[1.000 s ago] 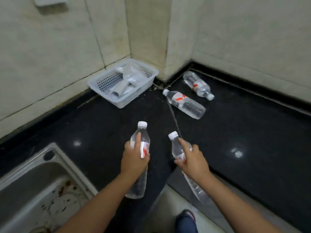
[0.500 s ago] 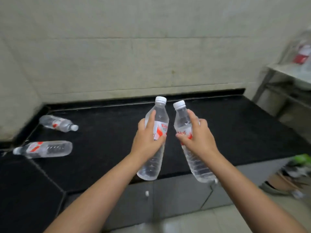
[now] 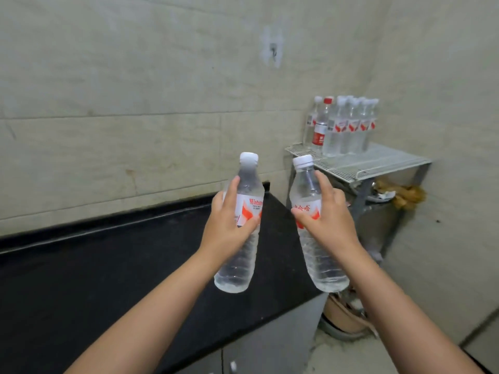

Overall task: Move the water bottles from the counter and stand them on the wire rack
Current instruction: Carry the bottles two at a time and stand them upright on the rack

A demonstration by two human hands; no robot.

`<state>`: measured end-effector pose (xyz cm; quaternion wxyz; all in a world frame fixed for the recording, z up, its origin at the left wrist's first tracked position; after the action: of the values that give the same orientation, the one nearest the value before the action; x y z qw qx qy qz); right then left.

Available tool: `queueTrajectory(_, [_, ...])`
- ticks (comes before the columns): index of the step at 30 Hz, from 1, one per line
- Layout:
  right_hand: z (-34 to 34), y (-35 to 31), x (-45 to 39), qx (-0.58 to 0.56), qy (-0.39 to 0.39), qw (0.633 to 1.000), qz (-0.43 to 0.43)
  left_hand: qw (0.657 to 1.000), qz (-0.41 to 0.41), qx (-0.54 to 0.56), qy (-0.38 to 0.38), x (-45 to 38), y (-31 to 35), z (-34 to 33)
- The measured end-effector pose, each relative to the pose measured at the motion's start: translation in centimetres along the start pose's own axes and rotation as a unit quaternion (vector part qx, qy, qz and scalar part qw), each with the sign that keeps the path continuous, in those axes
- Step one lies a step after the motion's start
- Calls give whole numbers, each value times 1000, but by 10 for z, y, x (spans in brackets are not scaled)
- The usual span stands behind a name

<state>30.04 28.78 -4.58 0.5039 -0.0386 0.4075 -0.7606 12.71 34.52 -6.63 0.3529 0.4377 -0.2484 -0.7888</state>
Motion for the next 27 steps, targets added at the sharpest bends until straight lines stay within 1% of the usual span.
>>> queueTrajectory(5, [19,58,-77,-44,29,999,-14,999,-28,43,9,-75,-2,-61])
queueTrajectory(7, [21,77,-115,-45,41,998,-9,997,-49,53,10,-110,-7,-87])
queueTrajectory(12, [30,107,-223,-12,62,998,2,993,-82,79,7,-207,-17,-150])
queueTrajectory(16, [45,135,-292,48,110,993,4,992,-93,84,24,-269,-22,-198])
queueTrajectory(20, [61,175,-356,81,165,983,-4,989,-121,50,66,-314,-19,-241])
queueTrajectory(24, [75,218,-419,30,223,974,11,984,-121,7,128,-355,-12,-289])
queueTrajectory(27, [73,247,-468,-16,235,971,35,974,-127,-30,184,-387,1,-332])
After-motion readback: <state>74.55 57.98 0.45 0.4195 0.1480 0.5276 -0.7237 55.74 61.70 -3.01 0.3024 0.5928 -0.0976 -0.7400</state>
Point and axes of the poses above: each hand's wrist, its own x-axis away from the middle knuckle, its own z-axis out of the back of the hand, y = z × x, the point moved 3 cm from there along -x, towards the middle knuckle, and after that the axes turned 9 degrees about -z, right-handed, at the moved point
